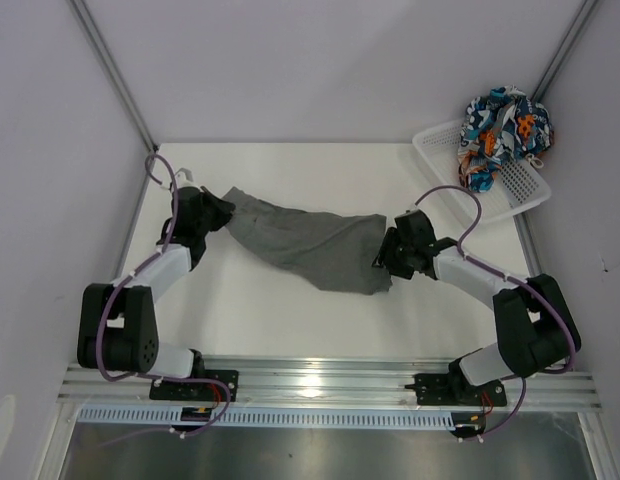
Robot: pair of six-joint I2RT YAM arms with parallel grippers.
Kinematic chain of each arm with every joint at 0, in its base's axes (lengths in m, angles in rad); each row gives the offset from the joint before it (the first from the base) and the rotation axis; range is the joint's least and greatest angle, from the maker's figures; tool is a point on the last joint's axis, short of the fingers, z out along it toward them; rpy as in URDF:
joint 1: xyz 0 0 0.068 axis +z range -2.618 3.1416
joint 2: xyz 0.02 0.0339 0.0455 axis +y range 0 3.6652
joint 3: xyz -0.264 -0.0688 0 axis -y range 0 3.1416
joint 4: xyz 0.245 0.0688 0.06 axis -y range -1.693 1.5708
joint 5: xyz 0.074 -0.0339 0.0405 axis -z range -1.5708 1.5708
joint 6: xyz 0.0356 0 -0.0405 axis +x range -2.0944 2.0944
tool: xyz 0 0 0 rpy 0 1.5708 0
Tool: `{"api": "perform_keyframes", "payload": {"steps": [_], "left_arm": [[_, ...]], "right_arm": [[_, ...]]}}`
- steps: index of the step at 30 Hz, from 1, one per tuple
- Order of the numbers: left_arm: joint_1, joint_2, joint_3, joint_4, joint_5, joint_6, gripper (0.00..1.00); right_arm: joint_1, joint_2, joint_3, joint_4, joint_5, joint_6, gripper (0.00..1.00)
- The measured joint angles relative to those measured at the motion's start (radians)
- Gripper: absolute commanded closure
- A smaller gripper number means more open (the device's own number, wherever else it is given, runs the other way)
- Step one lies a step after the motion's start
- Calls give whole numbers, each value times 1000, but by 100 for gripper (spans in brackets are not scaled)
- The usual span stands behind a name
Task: Fold and stack the shorts
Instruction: Fold the shorts
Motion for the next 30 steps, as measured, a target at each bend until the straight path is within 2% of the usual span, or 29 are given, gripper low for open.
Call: {"api": "perform_keyframes", "payload": {"steps": [6,11,16,23,24,27,28,30], "left_arm": [[-3,-79,-43,-40,-55,-7,99],[-9,-156,-201,-64,-112,-39,88],[-11,-168,-287,-105,-126,-54,87],[-13,-263,-388,-107,-126,-77,84],[-13,-276,-401,-104,-126,-77,80],[-14,-331,-453,-90,-121,-76,45],[-14,-349,-470,-87,-117,-73,22],[-15,-378,-494,-93,-106,-69,3]], "right_arm": [[32,-19,76,-55,14,-47,44],[103,11,197,-29,-6,-60,51],[166,172,322,78,-91,-43,58],[260,517,597,169,-233,15,65],[275,555,632,174,-246,24,65],[319,648,729,175,-283,43,66],[328,668,752,175,-290,46,67],[351,715,804,174,-309,54,67]]}}
